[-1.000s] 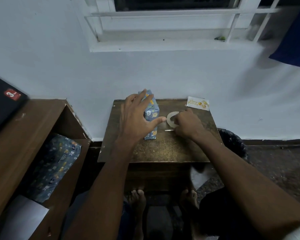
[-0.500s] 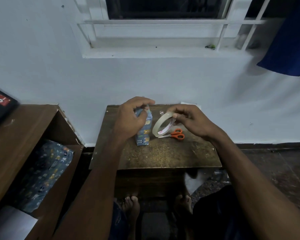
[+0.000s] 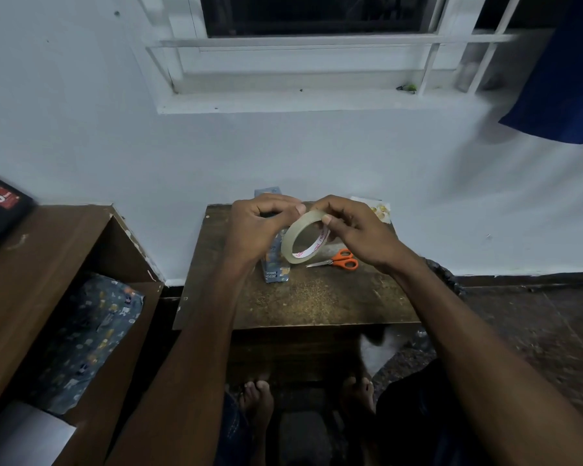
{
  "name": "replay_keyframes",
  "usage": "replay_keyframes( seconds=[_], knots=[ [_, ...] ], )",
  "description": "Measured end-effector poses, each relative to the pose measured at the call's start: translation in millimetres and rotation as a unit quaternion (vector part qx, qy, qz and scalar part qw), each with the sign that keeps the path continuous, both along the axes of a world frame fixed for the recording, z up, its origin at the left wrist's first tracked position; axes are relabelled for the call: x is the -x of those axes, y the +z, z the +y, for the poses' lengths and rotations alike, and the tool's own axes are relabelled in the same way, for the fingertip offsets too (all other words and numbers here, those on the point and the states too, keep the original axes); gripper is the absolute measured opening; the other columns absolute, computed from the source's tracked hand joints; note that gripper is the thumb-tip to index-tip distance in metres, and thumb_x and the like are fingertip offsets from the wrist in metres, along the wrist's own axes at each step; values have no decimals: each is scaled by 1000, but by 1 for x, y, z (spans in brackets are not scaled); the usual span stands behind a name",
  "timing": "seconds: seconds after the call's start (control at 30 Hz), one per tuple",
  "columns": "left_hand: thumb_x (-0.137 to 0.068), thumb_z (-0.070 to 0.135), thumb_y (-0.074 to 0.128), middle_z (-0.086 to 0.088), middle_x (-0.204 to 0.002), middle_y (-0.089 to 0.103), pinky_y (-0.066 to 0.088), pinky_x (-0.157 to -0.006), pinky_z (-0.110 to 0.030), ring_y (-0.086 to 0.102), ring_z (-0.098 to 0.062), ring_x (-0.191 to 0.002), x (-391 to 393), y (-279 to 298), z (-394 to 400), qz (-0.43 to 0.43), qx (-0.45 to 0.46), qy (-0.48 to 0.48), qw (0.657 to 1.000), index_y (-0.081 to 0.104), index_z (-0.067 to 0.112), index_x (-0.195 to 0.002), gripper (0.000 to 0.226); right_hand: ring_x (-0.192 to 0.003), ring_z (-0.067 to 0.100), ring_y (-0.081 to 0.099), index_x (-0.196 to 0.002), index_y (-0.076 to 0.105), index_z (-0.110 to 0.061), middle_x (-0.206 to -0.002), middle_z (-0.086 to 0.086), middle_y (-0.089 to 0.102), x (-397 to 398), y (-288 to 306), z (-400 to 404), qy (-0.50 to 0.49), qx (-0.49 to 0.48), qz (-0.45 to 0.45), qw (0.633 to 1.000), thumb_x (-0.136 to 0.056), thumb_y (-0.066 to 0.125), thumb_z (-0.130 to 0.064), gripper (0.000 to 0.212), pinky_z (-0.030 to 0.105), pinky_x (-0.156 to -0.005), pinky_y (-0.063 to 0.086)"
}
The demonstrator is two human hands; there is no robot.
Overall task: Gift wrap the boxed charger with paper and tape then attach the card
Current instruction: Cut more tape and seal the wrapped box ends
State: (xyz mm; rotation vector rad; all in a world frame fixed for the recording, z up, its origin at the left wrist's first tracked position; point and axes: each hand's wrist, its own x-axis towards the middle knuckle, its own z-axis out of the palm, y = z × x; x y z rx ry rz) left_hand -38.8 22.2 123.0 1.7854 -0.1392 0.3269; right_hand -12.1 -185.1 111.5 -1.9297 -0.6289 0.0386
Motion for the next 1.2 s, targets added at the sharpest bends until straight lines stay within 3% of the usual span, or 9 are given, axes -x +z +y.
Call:
replay_keyframes(
  seconds=[0.2,0.33,0.4,0.5,0.67,0.8,1.0,1.1,1.2],
  knots=[
    [-93,14,80,5,-96,82,61,-85,-24,77,-7,-93,-4,-6,-3,10,4,40,999,85,11,-94,6,-82,6,58,-113,67,-16,-88,8,63,6,1,7,25,36,33,999,-111,43,-6,26,16,-77,46],
    [-94,19,81,9,-95,82,59,-88,-22,76,-3,-96,-6,-10,-3,5,5,65,998,86,14,-94,7,-80,-3,59,-120,67,-7,-84,-24,65,7,-1,8,36,37,53,997,-109,52,-11,18,15,-76,46],
    [-94,23,82,9,-95,82,60,-91,-26,76,-3,-97,-6,-11,-4,-2,13,68,998,86,16,-94,8,-79,4,61,-121,68,-8,-84,-18,68,8,-1,10,23,36,65,997,-109,53,-12,19,20,-75,49],
    [-95,27,81,8,-95,83,62,-94,-39,78,-8,-96,-7,-12,-8,-7,22,68,997,86,19,-96,9,-80,21,62,-114,67,-1,-92,16,70,6,-6,15,8,33,92,995,-110,50,-15,22,33,-74,52],
    [-100,25,75,5,-96,83,64,-91,-51,80,-17,-92,-7,-14,-11,6,38,56,998,82,19,-96,10,-79,23,68,-112,69,-13,-97,17,74,3,-17,17,-9,40,116,992,-110,51,-18,19,59,-88,60],
    [-100,25,76,2,-96,83,64,-91,-53,80,-17,-93,-7,-13,-11,2,14,37,999,79,14,-105,13,-94,29,75,-108,69,-27,-104,8,77,3,-18,19,-21,35,142,989,-110,50,-20,21,61,-94,58],
    [-95,23,80,5,-93,83,62,-93,-54,80,-15,-95,-8,-9,-10,23,4,16,1000,78,21,-105,10,-88,18,73,-117,68,-25,-105,4,78,4,-15,20,-32,27,167,985,-111,47,-14,24,38,-87,55],
    [-99,23,77,1,-94,83,62,-94,-54,81,-17,-95,-7,-9,-12,30,40,31,998,78,16,-104,9,-78,15,75,-114,66,-11,-99,11,78,5,-14,19,-19,30,186,982,-107,44,-1,26,29,-70,57],
    [-99,22,76,1,-94,83,63,-94,-51,81,-16,-93,-4,-6,-13,36,69,51,996,78,14,-105,10,-72,11,75,-105,66,-16,-94,8,78,7,-13,21,-15,26,211,977,-106,41,4,32,22,-60,54]
  ],
)
